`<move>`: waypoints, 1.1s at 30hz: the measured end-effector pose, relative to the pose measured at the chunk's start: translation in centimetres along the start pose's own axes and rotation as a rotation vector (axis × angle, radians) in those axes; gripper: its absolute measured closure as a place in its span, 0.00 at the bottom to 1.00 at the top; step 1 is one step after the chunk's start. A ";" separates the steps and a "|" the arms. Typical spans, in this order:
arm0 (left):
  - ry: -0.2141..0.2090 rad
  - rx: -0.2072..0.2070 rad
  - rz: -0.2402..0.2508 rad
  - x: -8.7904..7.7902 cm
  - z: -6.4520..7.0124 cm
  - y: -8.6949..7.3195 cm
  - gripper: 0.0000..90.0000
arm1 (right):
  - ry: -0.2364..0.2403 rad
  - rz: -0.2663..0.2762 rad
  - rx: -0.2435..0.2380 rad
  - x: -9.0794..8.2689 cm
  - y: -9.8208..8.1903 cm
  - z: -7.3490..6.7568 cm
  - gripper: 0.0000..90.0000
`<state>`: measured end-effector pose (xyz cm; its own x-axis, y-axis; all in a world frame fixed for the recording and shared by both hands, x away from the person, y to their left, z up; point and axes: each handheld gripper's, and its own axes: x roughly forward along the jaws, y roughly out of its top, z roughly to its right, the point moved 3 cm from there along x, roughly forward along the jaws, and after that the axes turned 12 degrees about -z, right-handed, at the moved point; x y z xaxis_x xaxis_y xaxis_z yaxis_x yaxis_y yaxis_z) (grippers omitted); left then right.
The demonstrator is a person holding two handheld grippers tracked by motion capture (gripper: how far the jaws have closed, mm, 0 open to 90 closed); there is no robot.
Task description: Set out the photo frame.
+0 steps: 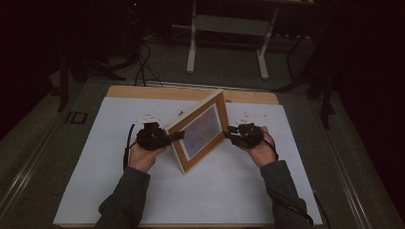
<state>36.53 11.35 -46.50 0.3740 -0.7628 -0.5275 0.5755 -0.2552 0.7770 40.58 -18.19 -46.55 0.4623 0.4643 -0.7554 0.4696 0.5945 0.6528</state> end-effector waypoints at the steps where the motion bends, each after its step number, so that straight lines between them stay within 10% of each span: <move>1: -0.002 -0.002 0.001 0.0 0.0 0.0 0.83 | -0.002 0.006 0.006 -0.1 0.0 0.2 0.73; 17: -0.060 -0.002 -0.003 -0.1 -0.3 -0.1 0.84 | -0.022 0.035 0.099 -0.8 0.0 3.3 0.54; 33: 0.117 -0.026 0.033 -0.3 1.4 -1.4 0.80 | -0.044 0.012 0.109 -0.2 0.8 4.7 0.54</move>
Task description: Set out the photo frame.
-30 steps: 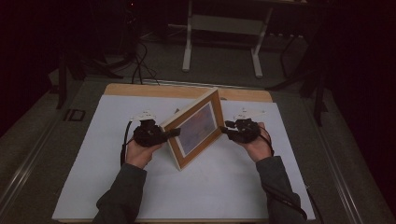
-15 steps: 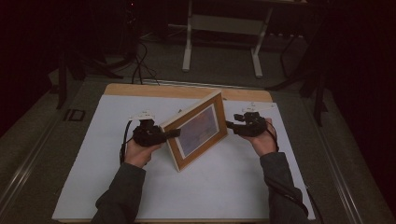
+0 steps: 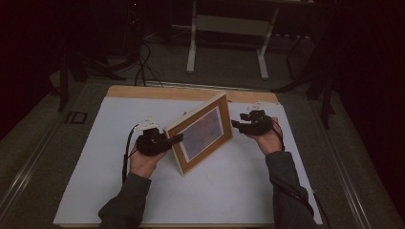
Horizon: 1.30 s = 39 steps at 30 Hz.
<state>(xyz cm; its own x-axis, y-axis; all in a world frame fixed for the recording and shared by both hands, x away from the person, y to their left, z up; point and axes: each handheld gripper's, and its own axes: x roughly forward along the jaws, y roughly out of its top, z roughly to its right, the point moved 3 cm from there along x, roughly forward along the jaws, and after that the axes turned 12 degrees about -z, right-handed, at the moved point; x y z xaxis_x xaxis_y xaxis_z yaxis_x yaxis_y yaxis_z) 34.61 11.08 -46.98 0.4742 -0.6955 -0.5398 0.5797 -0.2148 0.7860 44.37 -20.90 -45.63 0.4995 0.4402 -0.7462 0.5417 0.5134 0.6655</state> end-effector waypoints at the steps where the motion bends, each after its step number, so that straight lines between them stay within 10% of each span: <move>1: 0.008 0.002 -0.002 0.0 0.1 0.0 0.80 | -0.002 -0.002 0.000 0.1 0.1 0.0 0.54; 8: -0.082 -0.036 -0.012 -0.3 -0.9 0.0 0.84 | -0.015 -0.042 -0.021 0.8 0.5 0.2 0.54; 20: -0.139 0.015 -0.044 -0.8 -2.5 0.3 0.84 | 0.028 -0.049 -0.046 1.5 1.1 -0.4 0.52; 39: -0.217 0.043 -0.035 -0.6 -3.5 0.4 0.84 | 0.235 -0.042 -0.037 3.8 2.3 -1.1 0.32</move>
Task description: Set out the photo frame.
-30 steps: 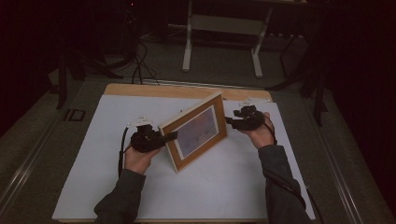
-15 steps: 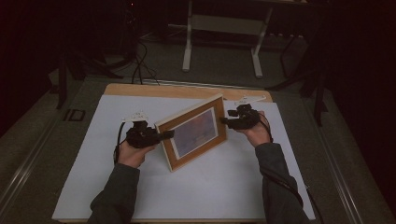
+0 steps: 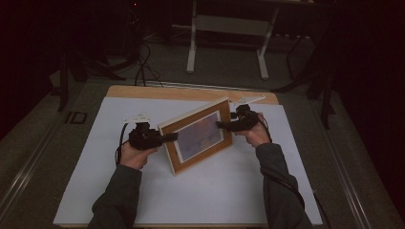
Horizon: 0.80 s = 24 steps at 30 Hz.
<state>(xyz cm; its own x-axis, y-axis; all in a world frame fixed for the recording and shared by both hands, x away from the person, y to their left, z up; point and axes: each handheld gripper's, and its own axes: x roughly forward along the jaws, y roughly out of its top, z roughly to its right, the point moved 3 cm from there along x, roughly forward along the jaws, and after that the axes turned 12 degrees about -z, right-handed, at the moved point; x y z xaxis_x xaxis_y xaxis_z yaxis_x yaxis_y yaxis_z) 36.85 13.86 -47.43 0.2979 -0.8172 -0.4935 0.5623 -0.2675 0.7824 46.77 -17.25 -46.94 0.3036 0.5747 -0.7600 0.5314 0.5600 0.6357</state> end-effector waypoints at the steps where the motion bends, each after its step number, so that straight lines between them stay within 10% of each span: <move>1: 0.000 0.002 0.001 0.0 0.0 0.0 0.84 | 0.014 -0.002 0.001 0.2 0.0 0.0 0.30; 16: 0.012 0.012 0.002 0.1 0.0 0.0 0.84 | 0.096 -0.006 -0.004 1.2 0.2 0.0 0.23; 24: 0.046 0.004 -0.004 0.1 -0.4 0.3 0.86 | 0.113 -0.020 0.001 0.4 -0.5 0.4 0.35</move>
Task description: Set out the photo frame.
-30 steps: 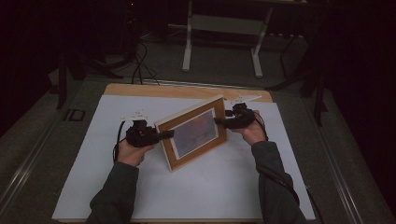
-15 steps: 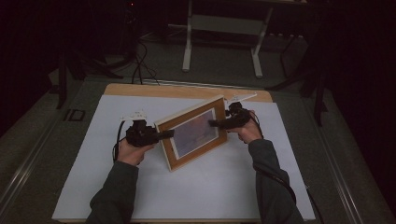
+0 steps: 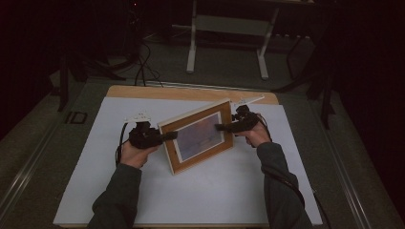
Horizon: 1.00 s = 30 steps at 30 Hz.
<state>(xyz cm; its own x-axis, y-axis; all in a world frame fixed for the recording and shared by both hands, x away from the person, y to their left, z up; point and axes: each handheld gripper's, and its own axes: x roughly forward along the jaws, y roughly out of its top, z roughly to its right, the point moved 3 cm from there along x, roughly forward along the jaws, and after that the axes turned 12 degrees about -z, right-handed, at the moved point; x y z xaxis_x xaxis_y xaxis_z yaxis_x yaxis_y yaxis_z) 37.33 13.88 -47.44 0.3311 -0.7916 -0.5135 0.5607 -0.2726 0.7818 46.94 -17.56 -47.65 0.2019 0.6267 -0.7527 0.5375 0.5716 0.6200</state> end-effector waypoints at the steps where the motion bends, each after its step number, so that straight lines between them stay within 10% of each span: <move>1: -0.001 0.000 0.002 0.0 -0.1 0.0 0.86 | 0.001 0.004 0.002 -0.1 -0.1 0.0 0.36; 30: 0.029 0.009 0.078 0.1 -1.4 0.1 0.76 | 0.045 0.046 0.012 -1.8 -3.5 -0.8 0.64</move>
<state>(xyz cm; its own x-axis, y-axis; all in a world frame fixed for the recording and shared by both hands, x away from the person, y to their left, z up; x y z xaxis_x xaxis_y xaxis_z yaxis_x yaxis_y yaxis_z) 38.50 14.55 -47.86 0.3957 -0.7943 -0.4610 0.5254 -0.2159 0.8230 44.02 -20.23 -48.25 0.1898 0.6751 -0.7129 0.5381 0.5359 0.6506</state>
